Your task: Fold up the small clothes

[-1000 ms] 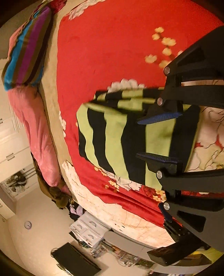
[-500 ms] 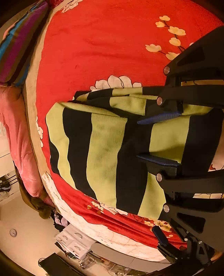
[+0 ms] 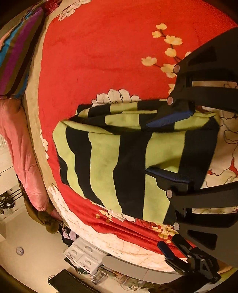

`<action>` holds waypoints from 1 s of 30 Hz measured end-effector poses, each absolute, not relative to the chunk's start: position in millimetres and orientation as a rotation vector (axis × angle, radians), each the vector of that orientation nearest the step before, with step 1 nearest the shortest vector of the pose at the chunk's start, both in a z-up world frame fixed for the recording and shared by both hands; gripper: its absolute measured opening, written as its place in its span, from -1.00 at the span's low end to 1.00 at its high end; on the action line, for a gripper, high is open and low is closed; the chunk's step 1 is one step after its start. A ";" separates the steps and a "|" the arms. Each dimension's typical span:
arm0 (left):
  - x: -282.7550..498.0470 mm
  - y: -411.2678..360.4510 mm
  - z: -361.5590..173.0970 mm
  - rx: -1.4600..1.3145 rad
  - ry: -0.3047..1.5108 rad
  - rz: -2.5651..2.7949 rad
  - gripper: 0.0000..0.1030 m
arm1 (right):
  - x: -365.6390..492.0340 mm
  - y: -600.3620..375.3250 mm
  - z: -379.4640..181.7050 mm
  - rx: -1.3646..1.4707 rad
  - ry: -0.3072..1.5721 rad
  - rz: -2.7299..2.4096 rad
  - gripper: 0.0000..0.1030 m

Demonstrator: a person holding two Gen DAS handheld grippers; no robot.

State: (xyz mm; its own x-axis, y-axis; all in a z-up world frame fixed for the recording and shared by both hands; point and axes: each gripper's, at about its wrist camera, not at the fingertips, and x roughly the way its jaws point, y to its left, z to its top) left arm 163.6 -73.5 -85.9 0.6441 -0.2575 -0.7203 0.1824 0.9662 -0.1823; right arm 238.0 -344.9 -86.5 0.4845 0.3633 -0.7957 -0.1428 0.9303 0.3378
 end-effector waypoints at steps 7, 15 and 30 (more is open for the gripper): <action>162.1 -71.6 -81.5 -0.097 0.815 -0.242 0.53 | 228.9 -360.0 -61.7 0.278 0.953 0.315 0.31; 166.9 -70.2 -90.1 -0.097 0.842 -0.231 0.63 | 240.0 -372.1 -61.1 0.292 0.943 0.299 0.60; 227.2 -71.7 -113.6 -0.283 0.993 -0.239 0.77 | 270.6 -387.7 -98.7 0.395 1.032 0.373 0.69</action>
State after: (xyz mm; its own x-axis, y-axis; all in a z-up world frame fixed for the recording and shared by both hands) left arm 227.2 -71.7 -113.6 0.5252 -0.3245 -0.7867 0.0689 0.9376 -0.3408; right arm 270.6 -387.6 -98.7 0.4627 0.4762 -0.7477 -0.1123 0.8681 0.4834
